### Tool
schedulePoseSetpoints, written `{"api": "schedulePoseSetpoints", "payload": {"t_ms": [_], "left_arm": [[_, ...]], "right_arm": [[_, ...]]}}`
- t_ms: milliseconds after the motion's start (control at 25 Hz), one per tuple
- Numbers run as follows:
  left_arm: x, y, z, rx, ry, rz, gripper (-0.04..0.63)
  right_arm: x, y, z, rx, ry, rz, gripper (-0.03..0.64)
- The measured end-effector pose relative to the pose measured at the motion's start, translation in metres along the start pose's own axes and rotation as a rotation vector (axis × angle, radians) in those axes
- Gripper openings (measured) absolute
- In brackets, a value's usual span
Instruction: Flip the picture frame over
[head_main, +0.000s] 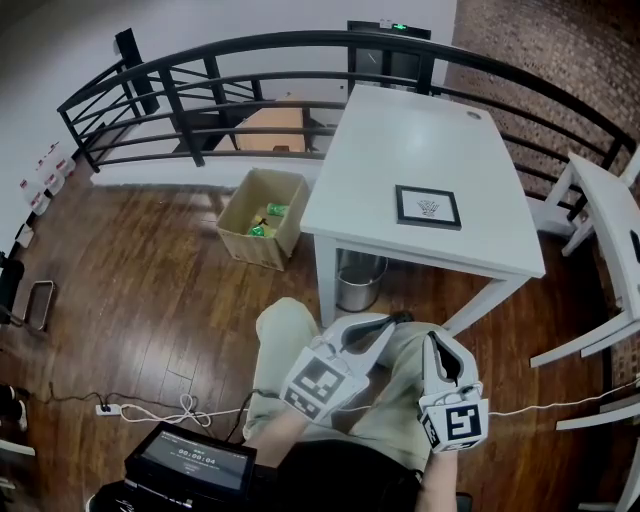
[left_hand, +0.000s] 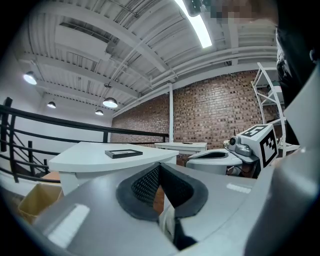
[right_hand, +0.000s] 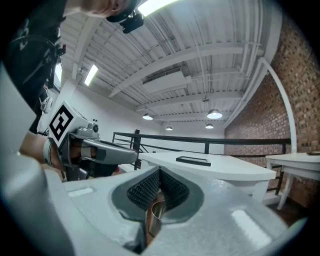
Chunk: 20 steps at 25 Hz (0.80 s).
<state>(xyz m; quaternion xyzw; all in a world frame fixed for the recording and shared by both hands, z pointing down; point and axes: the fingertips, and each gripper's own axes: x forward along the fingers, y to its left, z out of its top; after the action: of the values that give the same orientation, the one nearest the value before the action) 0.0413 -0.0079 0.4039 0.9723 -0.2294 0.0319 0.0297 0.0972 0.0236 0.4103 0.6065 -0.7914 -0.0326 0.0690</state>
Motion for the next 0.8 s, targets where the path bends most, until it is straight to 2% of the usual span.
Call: {"api": "schedulePoseSetpoints", "payload": {"t_ms": [800], "left_arm": [[0.044, 0.06, 0.003, -0.036, -0.003, 0.048, 0.015]], "right_arm": [[0.065, -0.037, -0.003, 0.003, 0.012, 0.038, -0.008]]}}
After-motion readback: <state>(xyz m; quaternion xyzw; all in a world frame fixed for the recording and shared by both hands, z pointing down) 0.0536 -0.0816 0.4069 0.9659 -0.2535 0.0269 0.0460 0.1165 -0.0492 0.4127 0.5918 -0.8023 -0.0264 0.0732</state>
